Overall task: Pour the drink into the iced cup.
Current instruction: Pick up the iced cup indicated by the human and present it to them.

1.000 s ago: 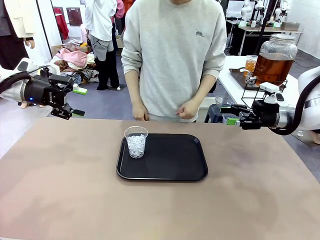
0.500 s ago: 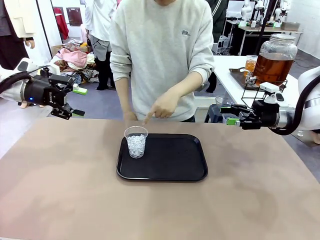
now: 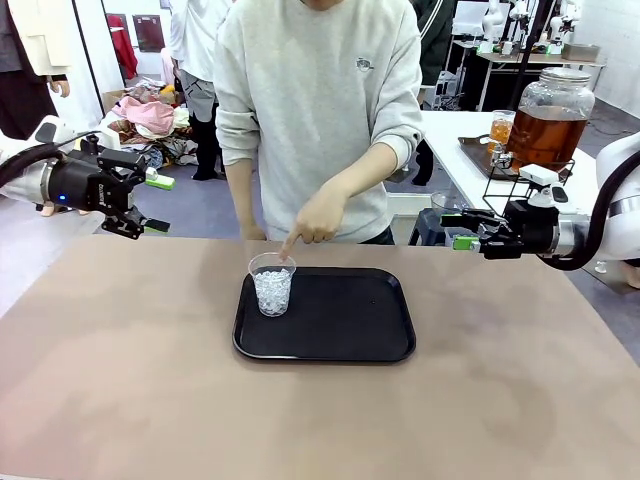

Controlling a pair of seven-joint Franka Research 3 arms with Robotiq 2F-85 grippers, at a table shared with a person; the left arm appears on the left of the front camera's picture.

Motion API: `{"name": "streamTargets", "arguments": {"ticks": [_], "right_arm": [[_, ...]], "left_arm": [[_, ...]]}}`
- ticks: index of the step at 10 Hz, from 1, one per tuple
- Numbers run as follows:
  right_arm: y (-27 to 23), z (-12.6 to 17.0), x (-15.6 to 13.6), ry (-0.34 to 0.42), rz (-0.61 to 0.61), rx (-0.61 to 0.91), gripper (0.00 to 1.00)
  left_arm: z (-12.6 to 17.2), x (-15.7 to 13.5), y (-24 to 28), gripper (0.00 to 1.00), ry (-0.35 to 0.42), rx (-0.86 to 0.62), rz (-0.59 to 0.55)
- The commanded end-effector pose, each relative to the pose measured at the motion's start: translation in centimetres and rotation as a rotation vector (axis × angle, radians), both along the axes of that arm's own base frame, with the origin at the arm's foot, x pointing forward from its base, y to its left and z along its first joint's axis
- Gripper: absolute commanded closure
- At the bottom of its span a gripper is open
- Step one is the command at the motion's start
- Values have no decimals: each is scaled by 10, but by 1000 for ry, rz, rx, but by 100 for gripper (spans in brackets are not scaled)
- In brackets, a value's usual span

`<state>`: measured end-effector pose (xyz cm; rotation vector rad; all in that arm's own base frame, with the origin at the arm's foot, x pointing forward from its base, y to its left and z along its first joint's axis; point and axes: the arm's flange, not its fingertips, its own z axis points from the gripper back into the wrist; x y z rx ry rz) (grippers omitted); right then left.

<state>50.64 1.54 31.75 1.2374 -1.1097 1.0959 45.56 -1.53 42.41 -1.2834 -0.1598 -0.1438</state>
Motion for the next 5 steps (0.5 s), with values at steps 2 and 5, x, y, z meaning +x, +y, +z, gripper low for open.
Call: {"name": "streamTargets", "arguments": {"ticks": [2, 5], "right_arm": [[0, 3, 2, 11, -4, -7, 0], [0, 3, 2, 11, -4, -7, 0]], "left_arm": [[2, -1, 0, 0, -7, 1, 4], [0, 0, 0, 0, 0, 0, 0]]}}
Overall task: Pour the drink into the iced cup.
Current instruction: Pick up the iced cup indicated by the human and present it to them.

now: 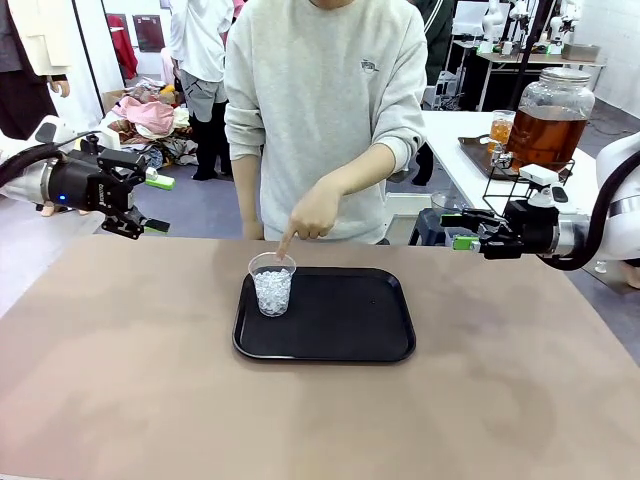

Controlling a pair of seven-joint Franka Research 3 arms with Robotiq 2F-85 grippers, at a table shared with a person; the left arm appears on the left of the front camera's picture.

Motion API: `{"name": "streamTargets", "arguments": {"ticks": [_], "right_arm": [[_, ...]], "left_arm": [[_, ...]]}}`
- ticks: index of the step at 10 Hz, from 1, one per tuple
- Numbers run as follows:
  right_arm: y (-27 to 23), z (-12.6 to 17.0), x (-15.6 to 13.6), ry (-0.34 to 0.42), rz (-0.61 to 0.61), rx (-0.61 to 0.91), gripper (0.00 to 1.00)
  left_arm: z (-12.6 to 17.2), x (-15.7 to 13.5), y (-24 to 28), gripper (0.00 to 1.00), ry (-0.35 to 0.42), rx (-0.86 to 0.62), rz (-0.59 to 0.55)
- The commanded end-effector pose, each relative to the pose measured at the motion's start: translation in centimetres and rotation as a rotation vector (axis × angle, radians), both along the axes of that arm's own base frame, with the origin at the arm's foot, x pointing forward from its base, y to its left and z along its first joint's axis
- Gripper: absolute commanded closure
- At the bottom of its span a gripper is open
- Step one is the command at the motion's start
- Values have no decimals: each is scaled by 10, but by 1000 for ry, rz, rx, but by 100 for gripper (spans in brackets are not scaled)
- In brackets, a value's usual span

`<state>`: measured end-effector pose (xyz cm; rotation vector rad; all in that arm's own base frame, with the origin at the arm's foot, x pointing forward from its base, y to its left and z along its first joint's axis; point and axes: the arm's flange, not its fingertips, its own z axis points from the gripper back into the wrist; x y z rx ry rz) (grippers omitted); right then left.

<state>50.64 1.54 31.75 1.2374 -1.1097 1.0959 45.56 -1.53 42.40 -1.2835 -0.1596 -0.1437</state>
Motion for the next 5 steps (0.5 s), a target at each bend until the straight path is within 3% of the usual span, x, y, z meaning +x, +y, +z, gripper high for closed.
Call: {"name": "streamTargets", "arguments": {"ticks": [1, 3, 5], "right_arm": [[0, 3, 2, 11, -4, -7, 0], [0, 3, 2, 11, -4, -7, 0], [0, 3, 2, 11, -4, -7, 0]], "left_arm": [[3, 6, -2, 0, -84, 19, -6], [7, 18, -7, 0, -378, 35, -115], [4, 25, -12, 0, -556, 67, -175]]}}
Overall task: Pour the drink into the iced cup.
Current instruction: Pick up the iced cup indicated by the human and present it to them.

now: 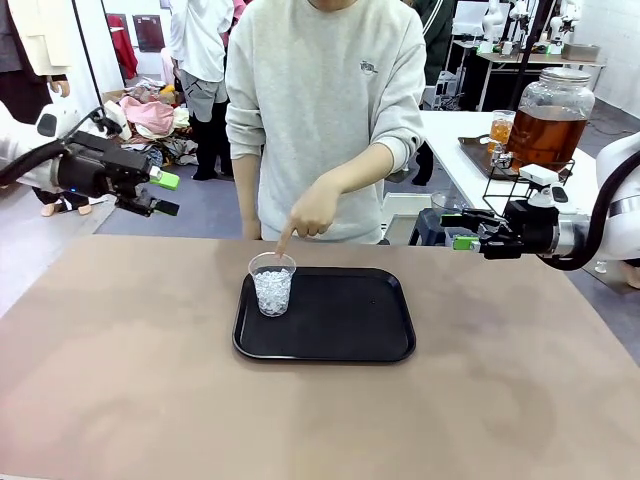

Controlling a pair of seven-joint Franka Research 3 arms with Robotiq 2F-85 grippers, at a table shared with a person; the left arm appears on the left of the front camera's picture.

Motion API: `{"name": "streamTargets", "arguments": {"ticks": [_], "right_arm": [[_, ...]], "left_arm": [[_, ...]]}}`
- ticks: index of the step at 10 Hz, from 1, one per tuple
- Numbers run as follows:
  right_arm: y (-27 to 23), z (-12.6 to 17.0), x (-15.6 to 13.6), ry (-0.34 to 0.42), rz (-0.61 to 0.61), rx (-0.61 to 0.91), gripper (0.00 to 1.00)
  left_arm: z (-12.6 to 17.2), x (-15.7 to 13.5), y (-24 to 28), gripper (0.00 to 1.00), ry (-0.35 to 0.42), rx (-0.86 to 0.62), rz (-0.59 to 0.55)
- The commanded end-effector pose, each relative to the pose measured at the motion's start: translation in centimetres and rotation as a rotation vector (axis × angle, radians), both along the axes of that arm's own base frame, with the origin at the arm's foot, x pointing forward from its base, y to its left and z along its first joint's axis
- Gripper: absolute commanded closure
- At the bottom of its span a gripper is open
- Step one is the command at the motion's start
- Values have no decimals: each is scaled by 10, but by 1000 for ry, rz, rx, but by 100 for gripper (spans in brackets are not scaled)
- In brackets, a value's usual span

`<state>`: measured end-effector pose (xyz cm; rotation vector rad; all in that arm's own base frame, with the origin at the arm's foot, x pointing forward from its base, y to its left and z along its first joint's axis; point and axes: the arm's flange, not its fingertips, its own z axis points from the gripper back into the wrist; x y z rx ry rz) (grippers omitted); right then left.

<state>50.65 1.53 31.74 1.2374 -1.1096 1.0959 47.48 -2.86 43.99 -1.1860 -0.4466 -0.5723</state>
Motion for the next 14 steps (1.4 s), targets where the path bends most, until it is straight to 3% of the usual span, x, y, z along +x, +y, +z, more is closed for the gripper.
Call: {"name": "streamTargets", "arguments": {"ticks": [1, 3, 4, 8, 11, 14], "right_arm": [[0, 3, 2, 11, -4, -7, 0], [0, 3, 2, 11, -4, -7, 0], [0, 3, 2, 11, -4, -7, 0], [0, 3, 2, 11, -4, -7, 0], [0, 3, 2, 11, -4, -7, 0], [0, 3, 2, 11, -4, -7, 0]], "left_arm": [[-14, 6, 0, 0, -152, 13, -58], [-13, 6, 3, 0, -177, -1, -116], [-10, 5, -3, 0, -148, 10, -59], [-16, 6, -2, 0, -165, 6, -74], [-51, 26, 3, 0, -528, -39, -117], [-82, 34, 3, 0, -749, -22, -164]]}}
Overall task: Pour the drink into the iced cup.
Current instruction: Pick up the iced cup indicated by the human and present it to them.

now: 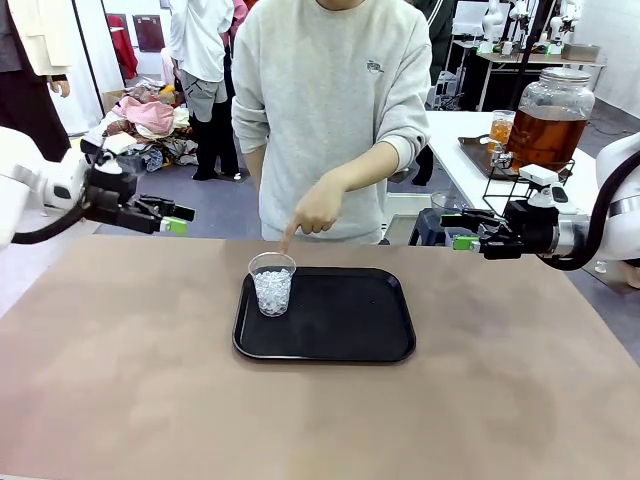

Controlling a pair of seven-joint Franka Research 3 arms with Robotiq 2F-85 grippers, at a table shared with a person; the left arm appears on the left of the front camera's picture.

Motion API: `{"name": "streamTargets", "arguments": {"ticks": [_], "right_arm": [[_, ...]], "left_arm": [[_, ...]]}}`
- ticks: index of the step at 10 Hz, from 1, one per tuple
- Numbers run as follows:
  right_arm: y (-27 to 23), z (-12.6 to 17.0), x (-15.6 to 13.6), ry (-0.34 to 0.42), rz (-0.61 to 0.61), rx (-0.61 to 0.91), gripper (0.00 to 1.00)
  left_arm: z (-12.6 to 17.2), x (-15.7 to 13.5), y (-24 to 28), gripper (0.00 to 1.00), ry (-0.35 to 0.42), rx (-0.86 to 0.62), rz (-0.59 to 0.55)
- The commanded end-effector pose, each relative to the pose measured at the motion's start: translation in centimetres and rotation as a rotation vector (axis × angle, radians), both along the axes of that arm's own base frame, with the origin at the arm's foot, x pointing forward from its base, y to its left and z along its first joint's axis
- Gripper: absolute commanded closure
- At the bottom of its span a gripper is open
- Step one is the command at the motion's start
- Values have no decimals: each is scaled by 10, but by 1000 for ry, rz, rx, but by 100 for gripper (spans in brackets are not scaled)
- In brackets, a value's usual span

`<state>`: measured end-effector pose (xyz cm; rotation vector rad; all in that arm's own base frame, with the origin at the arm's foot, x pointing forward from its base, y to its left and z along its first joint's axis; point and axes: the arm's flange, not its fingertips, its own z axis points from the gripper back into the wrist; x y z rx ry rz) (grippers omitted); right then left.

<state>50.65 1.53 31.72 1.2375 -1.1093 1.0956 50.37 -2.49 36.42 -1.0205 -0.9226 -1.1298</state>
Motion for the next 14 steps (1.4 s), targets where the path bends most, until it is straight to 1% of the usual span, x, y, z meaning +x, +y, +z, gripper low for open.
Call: {"name": "streamTargets", "arguments": {"ticks": [1, 2, 4, 5, 6, 11, 13, 14], "right_arm": [[0, 3, 1, 10, -4, -7, 0], [0, 3, 1, 10, -4, -7, 0], [0, 3, 1, 10, -4, -7, 0], [0, 3, 1, 10, -4, -7, 0], [0, 3, 1, 10, -4, -7, 0], [0, 3, 1, 10, -4, -7, 0], [0, 3, 1, 10, -4, -7, 0], [0, 3, 1, 10, -4, -7, 0]], "left_arm": [[-15, 6, -3, 0, -132, -17, 25], [-26, 6, -7, 0, -152, -10, 7], [-39, 7, -12, 0, -158, -26, -15], [-37, 5, -12, 0, -142, -34, -23], [-36, 6, -7, 0, -139, -2, -17], [-39, 7, -8, 0, -134, -4, -21], [-60, 7, -16, 0, -210, -56, -21], [-68, 7, -20, 0, -222, -74, -16]]}}
